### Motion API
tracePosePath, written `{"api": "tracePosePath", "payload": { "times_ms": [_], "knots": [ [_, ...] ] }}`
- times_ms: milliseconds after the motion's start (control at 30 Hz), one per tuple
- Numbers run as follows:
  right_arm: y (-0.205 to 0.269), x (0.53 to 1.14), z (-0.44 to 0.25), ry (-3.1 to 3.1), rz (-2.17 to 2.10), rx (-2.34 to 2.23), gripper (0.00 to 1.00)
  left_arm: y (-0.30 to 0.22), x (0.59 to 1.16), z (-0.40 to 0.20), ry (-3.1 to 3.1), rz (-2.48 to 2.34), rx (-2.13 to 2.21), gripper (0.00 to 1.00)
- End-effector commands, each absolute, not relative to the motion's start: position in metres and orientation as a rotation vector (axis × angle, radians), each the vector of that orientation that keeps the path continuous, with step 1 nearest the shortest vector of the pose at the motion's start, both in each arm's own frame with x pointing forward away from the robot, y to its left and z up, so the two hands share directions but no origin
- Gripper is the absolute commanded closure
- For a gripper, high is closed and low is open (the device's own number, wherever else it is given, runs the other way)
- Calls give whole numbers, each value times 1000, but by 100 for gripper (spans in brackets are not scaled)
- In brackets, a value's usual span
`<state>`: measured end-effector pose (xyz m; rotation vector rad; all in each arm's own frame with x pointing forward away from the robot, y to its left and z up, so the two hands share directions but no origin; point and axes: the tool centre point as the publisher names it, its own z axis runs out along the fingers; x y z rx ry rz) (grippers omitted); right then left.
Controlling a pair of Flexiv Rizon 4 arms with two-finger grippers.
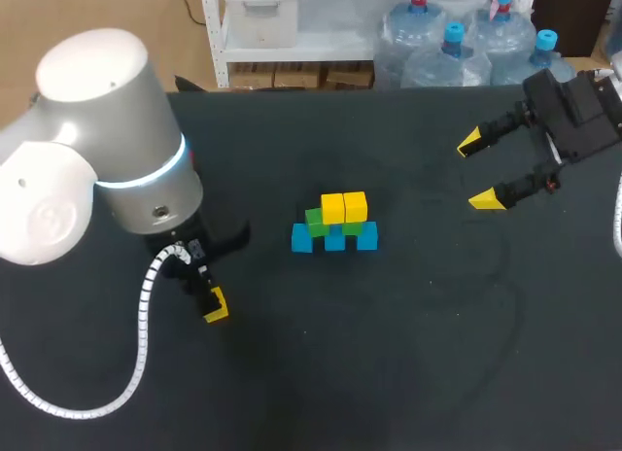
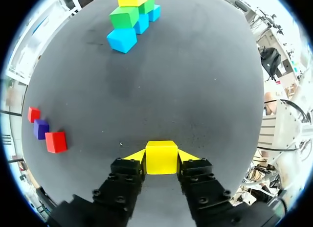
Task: Place the blue cubes, place green cubes on the blue cubes, place the yellow cubes on the green cubes, then place the red cubes on the yellow cubes, and place purple cube on the red cubes.
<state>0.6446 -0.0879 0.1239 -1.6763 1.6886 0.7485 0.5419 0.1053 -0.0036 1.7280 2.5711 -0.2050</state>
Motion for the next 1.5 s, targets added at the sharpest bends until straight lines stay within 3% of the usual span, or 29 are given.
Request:
{"api": "tracePosePath", "payload": {
  "times_ms": [33, 933, 1500],
  "knots": [
    [-88, 645, 124, 1687, 748, -1676, 0, 98, 552, 3, 2550, -210, 1776, 100],
    [-88, 645, 124, 1687, 748, -1676, 0, 46, 687, 94, 2085, -19, 2120, 100],
    [-88, 645, 124, 1687, 748, -1676, 0, 13, 679, 86, 2195, -93, 2134, 100]
  ]
}}
